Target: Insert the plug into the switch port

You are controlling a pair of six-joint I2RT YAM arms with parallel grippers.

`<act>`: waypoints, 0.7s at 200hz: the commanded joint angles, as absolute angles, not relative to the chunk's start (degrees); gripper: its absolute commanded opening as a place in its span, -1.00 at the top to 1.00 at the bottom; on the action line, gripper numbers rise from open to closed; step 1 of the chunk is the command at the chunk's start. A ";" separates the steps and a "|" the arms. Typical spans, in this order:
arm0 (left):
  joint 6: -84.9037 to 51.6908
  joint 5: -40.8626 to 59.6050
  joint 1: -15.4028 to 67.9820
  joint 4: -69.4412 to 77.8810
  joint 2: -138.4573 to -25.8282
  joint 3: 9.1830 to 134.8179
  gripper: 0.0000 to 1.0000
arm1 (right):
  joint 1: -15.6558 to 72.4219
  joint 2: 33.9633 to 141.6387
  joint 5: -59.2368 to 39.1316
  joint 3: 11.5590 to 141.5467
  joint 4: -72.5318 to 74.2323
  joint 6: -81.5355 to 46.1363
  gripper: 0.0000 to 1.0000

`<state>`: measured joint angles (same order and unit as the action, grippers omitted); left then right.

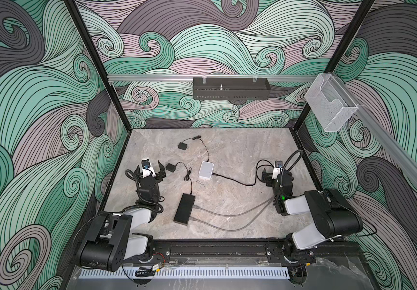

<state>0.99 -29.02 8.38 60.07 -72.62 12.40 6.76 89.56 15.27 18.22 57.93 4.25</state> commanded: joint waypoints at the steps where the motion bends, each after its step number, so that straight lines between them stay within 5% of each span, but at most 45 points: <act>1: 2.85 -31.51 8.49 57.68 -71.58 14.06 -0.95 | 4.06 88.63 10.06 22.36 50.80 1.73 -0.99; 140: 0.80 -31.83 7.38 58.17 -69.33 11.61 -0.97 | 3.92 88.20 9.47 22.31 50.32 1.85 -0.99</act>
<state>0.86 -32.93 7.88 58.67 -70.78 11.11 3.84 88.73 10.04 22.46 49.89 2.52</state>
